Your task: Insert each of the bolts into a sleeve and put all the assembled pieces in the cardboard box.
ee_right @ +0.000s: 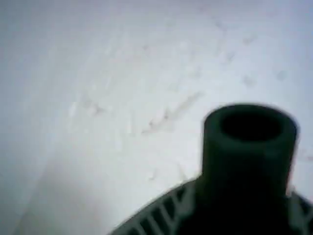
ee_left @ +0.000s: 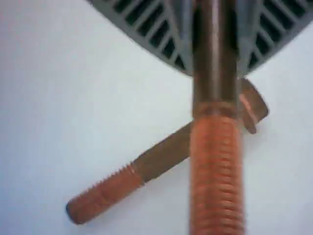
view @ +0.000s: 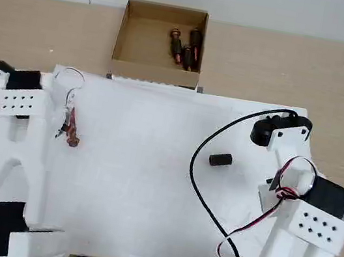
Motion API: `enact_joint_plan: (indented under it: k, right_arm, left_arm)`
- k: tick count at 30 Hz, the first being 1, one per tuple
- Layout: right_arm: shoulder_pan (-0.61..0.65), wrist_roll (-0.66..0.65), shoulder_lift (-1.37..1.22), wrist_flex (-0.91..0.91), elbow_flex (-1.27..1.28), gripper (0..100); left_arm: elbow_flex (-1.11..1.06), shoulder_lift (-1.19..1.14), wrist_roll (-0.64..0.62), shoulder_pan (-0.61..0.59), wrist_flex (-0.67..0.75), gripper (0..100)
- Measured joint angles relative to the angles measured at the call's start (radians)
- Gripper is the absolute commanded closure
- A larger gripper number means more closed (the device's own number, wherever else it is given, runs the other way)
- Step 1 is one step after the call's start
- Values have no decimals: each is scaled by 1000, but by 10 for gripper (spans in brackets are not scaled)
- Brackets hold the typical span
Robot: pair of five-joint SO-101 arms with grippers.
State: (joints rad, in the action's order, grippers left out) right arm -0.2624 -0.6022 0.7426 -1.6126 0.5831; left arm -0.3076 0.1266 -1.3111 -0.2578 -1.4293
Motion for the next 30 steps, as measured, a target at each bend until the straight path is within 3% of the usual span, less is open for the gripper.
enact_joint_plan:
  k: [6, 11, 18, 30]
  right_arm:
    - [0, 0, 0, 0, 57, 988]
    - [0, 0, 0, 11, 57, 988]
    - [0, 0, 0, 18, 57, 988]
    - [0, 0, 0, 18, 57, 988]
  left_arm:
    - [0, 0, -129, 0, 8, 992]
    - [0, 0, -141, 0, 8, 968]
    - [2, 0, -167, 0, 9, 793]
    - [5, 0, -155, -52, 35, 787]
